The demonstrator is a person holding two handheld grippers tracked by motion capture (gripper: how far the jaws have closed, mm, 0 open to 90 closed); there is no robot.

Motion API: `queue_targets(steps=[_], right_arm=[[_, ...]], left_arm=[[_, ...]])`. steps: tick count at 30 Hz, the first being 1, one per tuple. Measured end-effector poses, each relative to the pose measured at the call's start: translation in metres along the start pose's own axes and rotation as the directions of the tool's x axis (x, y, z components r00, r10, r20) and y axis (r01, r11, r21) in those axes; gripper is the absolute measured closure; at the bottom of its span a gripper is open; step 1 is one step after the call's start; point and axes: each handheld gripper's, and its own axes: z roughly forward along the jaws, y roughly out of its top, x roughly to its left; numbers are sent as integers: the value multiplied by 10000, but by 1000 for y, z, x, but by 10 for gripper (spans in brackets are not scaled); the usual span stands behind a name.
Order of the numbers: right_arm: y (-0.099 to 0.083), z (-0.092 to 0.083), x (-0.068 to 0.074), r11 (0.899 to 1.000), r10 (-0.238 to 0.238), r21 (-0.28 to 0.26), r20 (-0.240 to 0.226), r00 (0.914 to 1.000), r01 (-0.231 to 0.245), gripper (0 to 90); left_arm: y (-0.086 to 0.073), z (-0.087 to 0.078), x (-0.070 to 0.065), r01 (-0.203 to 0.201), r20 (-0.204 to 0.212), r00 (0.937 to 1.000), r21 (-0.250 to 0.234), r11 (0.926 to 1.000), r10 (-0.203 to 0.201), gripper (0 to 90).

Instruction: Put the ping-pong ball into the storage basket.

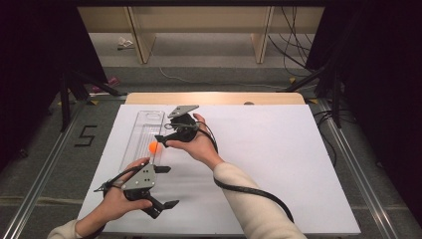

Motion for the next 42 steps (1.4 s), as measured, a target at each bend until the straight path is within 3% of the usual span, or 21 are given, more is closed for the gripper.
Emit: queue_targets(steps=[42], right_arm=[[-34,-70,-27,9981,604,-172,1061,9925,-589,165]], left_arm=[[0,0,1,-24,-51,10000,67,10000,25,1]])
